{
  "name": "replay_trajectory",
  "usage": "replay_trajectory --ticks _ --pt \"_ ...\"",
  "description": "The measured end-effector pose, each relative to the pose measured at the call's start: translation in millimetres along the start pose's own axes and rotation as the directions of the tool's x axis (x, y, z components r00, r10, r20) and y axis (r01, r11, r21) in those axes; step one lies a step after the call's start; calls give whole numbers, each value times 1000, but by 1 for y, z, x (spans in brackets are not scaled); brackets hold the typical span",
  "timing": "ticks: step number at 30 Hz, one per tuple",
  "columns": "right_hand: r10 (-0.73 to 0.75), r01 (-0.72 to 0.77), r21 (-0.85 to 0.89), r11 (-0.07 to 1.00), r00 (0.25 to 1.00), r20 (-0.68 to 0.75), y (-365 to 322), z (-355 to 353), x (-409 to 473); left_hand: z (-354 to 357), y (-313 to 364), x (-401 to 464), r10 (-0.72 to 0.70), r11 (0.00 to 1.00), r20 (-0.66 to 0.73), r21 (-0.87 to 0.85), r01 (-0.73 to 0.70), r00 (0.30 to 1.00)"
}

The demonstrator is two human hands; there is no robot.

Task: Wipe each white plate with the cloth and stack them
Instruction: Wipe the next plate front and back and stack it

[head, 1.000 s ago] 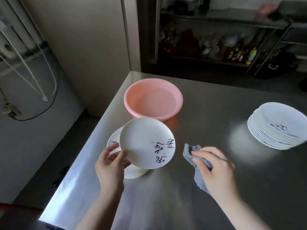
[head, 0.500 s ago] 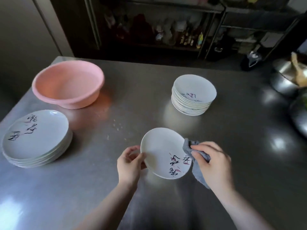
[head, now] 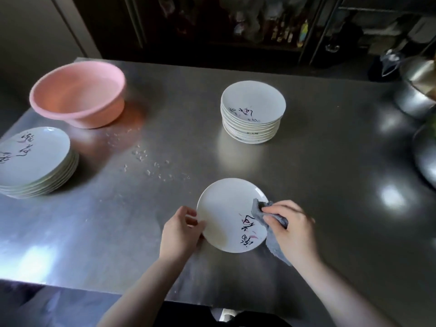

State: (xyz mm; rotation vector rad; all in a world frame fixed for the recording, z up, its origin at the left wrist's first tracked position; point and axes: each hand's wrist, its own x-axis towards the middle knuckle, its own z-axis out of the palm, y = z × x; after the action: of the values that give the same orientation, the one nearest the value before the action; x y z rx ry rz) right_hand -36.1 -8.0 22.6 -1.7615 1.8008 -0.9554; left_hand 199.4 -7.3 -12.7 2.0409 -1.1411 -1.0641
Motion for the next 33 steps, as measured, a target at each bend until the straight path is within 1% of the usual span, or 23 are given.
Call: replay_trajectory --ticks 1,4,6,8,10,12,14,15,17,18,19,20,21,22,24,25,26,27,29,30,31,33 --pt "2 -2 5 1000 1000 4 1 0 0 -4 1 4 50 993 -17 108 -47 999" --pt "-22 22 -1 1000 998 64 3 10 5 -10 6 13 210 952 -43 238 -194 977" --pt "-27 31 -28 999 988 150 1 24 14 -6 9 17 341 889 5 324 -324 940" --pt "-12 34 -84 996 969 248 0 42 24 -1 10 19 425 831 63 369 -416 903" --pt "17 56 -216 975 947 321 -1 61 34 4 7 20 435 826 82 361 -433 897" --pt "24 74 -285 956 945 326 -7 76 40 7 2 21 433 840 68 333 -429 899" --pt "-48 141 -256 956 940 339 -15 86 41 8 -1 23 433 850 54 307 -428 900" --pt "-107 202 -225 953 921 376 -18 88 39 9 -2 24 430 857 50 293 -425 901" --pt "-218 317 -139 938 853 473 -20 81 26 8 -2 26 418 872 50 259 -416 907" --pt "-249 347 -98 933 816 522 -17 73 20 7 -2 26 413 877 49 247 -412 909" --pt "-261 359 -71 931 786 561 -11 63 16 6 -2 27 412 880 50 237 -412 910" --pt "-255 352 -60 934 775 578 -4 54 17 6 -2 27 417 879 51 231 -417 907" --pt "-224 322 -72 944 788 574 3 48 23 6 -1 27 422 877 52 228 -422 905" --pt "-170 269 -106 957 821 544 7 46 33 5 -2 27 422 878 53 225 -423 905" --pt "-62 159 -198 967 904 423 9 52 54 4 -2 28 419 880 64 218 -423 906" --pt "-42 143 -246 959 926 374 5 59 62 4 -2 28 418 879 74 220 -424 905" --pt "-48 155 -271 950 930 363 0 66 67 4 -2 28 417 877 83 224 -424 905" --pt "-65 183 -270 945 917 394 -5 73 68 3 -2 28 410 878 94 230 -420 907" --pt "-105 242 -226 944 866 488 -11 77 72 -1 0 32 397 874 106 258 -411 912" --pt "-119 256 -208 944 852 510 -13 73 75 -3 3 36 407 863 99 283 -418 908" --pt "-137 264 -195 944 856 498 -15 69 80 -6 8 41 441 838 85 317 -444 893" --pt "-216 310 -178 934 885 412 -18 63 90 -7 19 58 533 755 93 396 -522 841"
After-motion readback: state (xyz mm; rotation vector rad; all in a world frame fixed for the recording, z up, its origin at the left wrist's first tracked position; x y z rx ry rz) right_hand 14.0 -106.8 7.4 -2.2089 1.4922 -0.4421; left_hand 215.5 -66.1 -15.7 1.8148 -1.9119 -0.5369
